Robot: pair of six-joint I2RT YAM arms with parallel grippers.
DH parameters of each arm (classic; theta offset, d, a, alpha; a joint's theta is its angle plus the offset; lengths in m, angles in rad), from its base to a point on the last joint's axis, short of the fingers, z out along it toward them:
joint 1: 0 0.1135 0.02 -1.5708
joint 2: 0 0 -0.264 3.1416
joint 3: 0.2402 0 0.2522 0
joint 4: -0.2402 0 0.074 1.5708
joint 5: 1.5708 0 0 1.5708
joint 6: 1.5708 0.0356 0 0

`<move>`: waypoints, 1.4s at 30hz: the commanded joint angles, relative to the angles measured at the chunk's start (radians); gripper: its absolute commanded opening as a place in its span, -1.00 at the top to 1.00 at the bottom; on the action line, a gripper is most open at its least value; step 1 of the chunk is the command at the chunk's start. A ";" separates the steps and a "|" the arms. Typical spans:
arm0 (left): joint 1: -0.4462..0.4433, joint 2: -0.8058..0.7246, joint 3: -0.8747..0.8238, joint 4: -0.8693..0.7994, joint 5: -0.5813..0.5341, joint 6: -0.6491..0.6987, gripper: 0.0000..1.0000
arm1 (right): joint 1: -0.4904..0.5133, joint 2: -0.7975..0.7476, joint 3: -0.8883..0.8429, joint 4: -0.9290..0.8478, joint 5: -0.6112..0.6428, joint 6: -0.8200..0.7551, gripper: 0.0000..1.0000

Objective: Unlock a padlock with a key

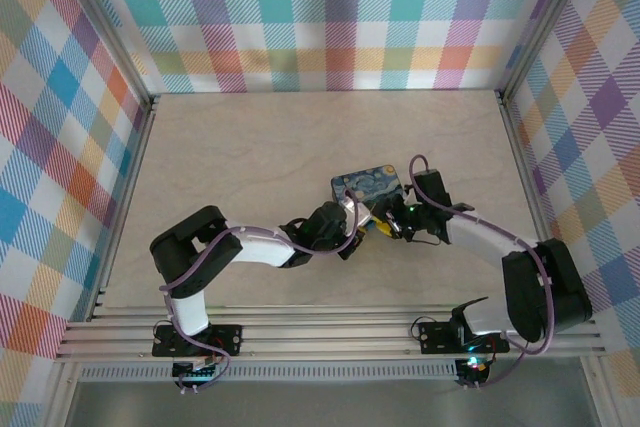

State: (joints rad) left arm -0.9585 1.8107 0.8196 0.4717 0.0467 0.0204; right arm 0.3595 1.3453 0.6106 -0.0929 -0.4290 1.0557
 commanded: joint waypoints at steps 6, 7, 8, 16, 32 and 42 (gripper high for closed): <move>0.021 -0.048 -0.042 0.105 0.084 -0.131 1.00 | 0.013 -0.024 -0.044 -0.006 0.028 0.007 0.23; 0.023 -0.052 -0.044 0.105 0.085 -0.130 1.00 | 0.014 -0.020 -0.045 -0.008 0.027 0.007 0.19; 0.024 -0.054 -0.045 0.100 0.088 -0.126 1.00 | 0.015 -0.016 -0.046 -0.008 0.027 0.008 0.11; 0.027 -0.059 -0.058 0.110 0.110 -0.140 1.00 | 0.019 0.068 -0.006 0.038 0.002 0.008 -0.02; 0.042 0.001 -0.048 0.191 0.212 -0.224 1.00 | 0.033 0.145 0.011 0.097 -0.010 0.013 0.14; 0.060 0.024 -0.037 0.223 0.268 -0.260 1.00 | 0.039 0.166 0.002 0.138 -0.012 -0.019 0.17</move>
State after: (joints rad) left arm -0.9043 1.8297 0.7631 0.6331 0.2550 -0.2245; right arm 0.3885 1.4925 0.6052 0.0227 -0.4458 1.0580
